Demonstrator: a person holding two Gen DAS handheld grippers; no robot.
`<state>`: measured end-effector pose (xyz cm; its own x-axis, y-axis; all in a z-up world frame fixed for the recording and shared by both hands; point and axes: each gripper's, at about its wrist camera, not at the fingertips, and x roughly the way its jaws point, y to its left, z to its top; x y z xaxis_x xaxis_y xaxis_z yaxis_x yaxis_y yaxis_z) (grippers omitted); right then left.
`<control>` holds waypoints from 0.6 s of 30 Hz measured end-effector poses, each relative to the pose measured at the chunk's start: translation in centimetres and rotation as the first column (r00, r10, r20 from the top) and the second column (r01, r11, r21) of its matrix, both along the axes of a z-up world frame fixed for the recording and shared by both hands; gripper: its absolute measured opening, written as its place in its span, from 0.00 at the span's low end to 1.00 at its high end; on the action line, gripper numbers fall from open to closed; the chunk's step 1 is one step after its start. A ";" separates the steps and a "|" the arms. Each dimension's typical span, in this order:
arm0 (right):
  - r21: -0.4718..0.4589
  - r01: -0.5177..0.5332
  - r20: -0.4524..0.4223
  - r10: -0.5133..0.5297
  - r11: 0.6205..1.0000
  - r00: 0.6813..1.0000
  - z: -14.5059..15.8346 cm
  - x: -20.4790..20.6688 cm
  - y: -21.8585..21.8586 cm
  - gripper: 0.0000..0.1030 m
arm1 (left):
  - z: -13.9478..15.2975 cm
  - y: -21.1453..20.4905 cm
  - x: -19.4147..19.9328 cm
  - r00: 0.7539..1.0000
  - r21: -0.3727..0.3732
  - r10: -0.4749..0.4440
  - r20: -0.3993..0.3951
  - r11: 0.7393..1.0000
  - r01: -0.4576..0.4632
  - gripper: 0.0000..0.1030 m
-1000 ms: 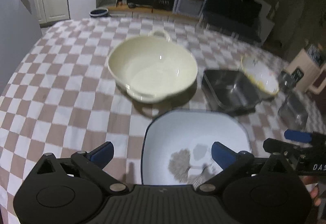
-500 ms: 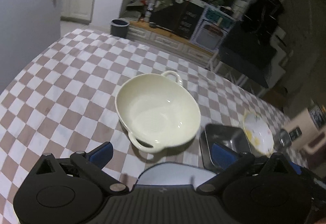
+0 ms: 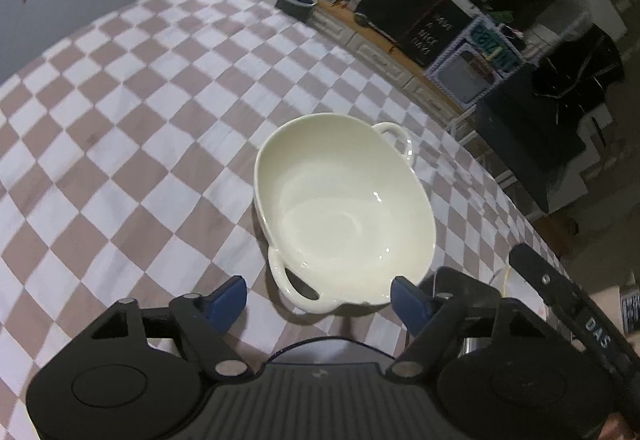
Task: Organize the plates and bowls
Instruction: 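Grasp the cream bowl's handle with the left gripper while the right gripper approaches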
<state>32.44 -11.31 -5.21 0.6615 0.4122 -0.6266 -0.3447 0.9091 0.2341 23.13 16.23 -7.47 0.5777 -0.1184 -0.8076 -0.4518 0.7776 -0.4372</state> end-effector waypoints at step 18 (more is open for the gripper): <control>-0.039 -0.141 -0.103 0.137 0.989 0.985 -4.7 7.4 5.8 0.70 | -4.0 0.3 3.0 0.993 -0.098 0.013 -0.116 0.995 -0.024 0.42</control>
